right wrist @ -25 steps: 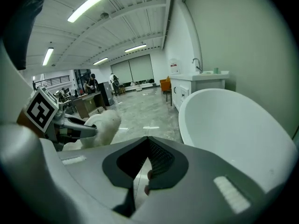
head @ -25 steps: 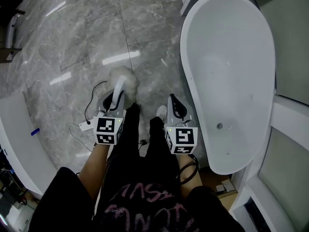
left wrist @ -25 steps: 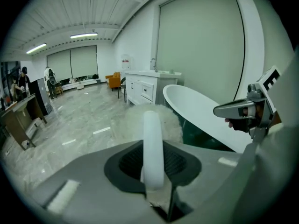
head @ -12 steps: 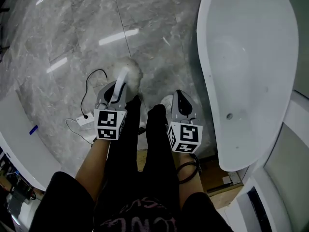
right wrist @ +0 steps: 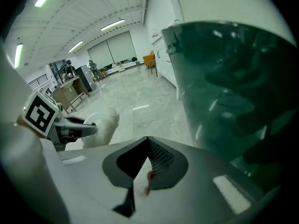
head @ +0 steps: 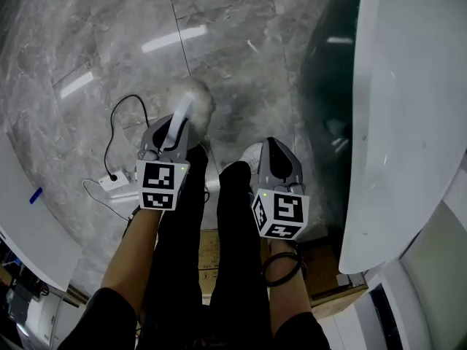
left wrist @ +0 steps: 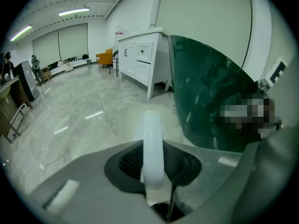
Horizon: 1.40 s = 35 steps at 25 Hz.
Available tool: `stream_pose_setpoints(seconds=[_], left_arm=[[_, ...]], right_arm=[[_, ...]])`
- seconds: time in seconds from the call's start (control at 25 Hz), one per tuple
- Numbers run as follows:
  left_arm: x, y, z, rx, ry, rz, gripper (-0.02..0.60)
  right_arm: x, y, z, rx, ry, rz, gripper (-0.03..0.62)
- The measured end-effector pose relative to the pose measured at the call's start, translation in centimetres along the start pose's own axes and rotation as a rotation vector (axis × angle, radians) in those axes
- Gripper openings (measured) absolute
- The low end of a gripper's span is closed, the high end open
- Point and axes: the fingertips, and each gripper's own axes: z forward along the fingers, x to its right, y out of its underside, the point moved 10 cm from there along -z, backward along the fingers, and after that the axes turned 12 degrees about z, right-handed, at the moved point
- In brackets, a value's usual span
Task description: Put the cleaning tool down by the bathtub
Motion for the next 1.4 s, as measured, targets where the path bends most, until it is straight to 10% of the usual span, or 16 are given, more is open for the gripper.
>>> stream_pose_setpoints(seconds=[1.4], left_arm=[[0.9, 15.4, 29.5, -0.026, 0.089, 0.024, 0.078]], right_arm=[[10.5, 13.4, 23.5, -0.111, 0.035, 0.006, 0.014]])
